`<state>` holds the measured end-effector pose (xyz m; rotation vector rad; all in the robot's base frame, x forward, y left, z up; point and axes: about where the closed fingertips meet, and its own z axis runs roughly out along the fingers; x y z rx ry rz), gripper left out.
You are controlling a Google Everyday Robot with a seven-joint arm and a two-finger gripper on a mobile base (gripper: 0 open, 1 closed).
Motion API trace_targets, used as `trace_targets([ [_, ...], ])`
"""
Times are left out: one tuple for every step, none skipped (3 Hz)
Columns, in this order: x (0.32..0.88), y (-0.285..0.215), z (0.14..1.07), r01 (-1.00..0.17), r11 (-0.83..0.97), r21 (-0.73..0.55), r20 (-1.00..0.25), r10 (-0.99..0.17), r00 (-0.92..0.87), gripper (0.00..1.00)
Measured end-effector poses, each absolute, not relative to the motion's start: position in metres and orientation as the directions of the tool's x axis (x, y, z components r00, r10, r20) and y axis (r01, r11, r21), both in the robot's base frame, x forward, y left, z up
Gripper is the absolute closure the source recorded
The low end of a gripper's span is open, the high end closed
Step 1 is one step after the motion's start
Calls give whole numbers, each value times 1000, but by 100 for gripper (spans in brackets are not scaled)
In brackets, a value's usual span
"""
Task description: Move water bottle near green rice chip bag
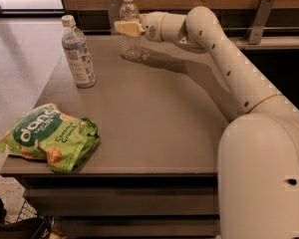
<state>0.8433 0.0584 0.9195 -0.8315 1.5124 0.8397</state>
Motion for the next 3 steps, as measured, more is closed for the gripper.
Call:
trace_targets([
  [843, 62, 919, -871, 487, 57, -995, -47, -91, 88],
  [843, 66, 918, -875, 480, 60, -995, -44, -93, 100],
  [838, 63, 925, -878, 475, 58, -995, -42, -88, 100],
])
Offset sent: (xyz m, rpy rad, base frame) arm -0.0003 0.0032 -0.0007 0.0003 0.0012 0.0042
